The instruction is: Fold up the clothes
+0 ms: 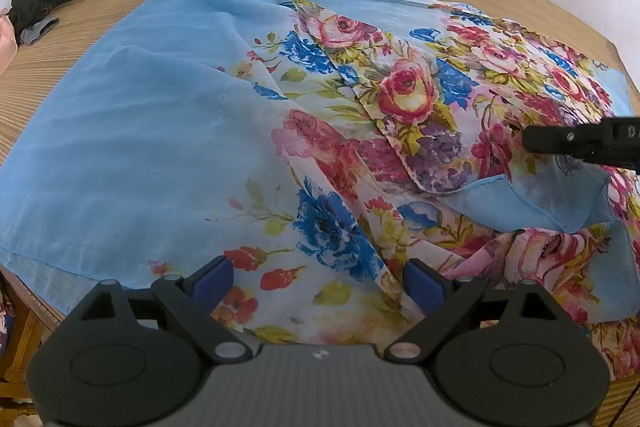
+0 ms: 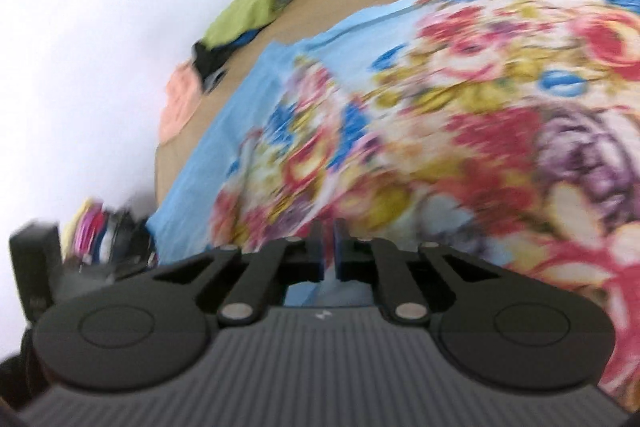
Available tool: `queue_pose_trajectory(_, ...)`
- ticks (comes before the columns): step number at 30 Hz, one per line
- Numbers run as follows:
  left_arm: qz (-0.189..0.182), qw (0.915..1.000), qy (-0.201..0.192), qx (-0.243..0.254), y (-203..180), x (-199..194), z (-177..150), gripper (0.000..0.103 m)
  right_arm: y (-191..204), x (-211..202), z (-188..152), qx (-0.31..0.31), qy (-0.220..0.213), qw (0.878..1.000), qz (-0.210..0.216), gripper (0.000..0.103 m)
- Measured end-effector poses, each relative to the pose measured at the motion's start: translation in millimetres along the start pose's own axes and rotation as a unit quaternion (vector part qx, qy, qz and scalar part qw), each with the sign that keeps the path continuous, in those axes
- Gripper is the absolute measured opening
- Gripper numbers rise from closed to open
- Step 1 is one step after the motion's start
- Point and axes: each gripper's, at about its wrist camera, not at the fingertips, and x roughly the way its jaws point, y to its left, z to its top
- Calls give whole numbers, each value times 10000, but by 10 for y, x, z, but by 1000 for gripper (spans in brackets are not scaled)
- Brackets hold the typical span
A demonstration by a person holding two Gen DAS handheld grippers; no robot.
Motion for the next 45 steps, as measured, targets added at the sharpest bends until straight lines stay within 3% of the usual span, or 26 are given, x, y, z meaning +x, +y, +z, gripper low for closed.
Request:
queue_pose_trajectory(4, 1, 10000, 4, -10, -17, 8, 1, 94, -28, -73, 68, -7, 439, 9984, 360, 12)
queue_pose_trajectory(8, -10, 10000, 4, -8, -18, 13, 5, 94, 155, -55, 7, -782, 1068, 9910, 215, 33)
queue_pose_trajectory(14, -16, 10000, 6, 7, -22, 17, 5, 94, 412, 184, -144, -1508, 1550, 9750, 509, 31)
queue_pose_trajectory(20, -11, 10000, 7, 4, -19, 16, -2, 94, 633, 377, -221, -2109, 1191, 9695, 383, 27)
queue_pose_trajectory(21, -12, 10000, 8, 5, -14, 15, -7, 94, 655, 374, -245, -2243, 1157, 9670, 339, 23)
queue_pose_trajectory(23, -2, 10000, 19, 7, -9, 6, -8, 94, 682, 347, -292, -2473, 1065, 9628, 229, 3)
queue_pose_trajectory(25, 38, 10000, 12, 47, -24, -12, 0, 92, 671, 245, -307, -2549, 851, 9632, 103, 3)
queue_pose_trajectory(30, 71, 9994, -104, 317, -158, -76, 47, 91, 398, -225, -25, -1635, -325, 9853, -383, 3)
queue_pose_trajectory(32, -10, 9990, -166, 407, -234, -103, 75, 90, 162, -424, 136, -1168, -733, 9880, -696, 3)
queue_pose_trajectory(39, -258, 9969, -156, 732, -619, -96, 135, 90, -651, -828, 530, -94, -1487, 9740, -1708, 3)
queue_pose_trajectory(45, -456, 9947, 3, 917, -948, -50, 129, 90, -1010, -994, 706, -171, -1647, 9616, -2187, 3)
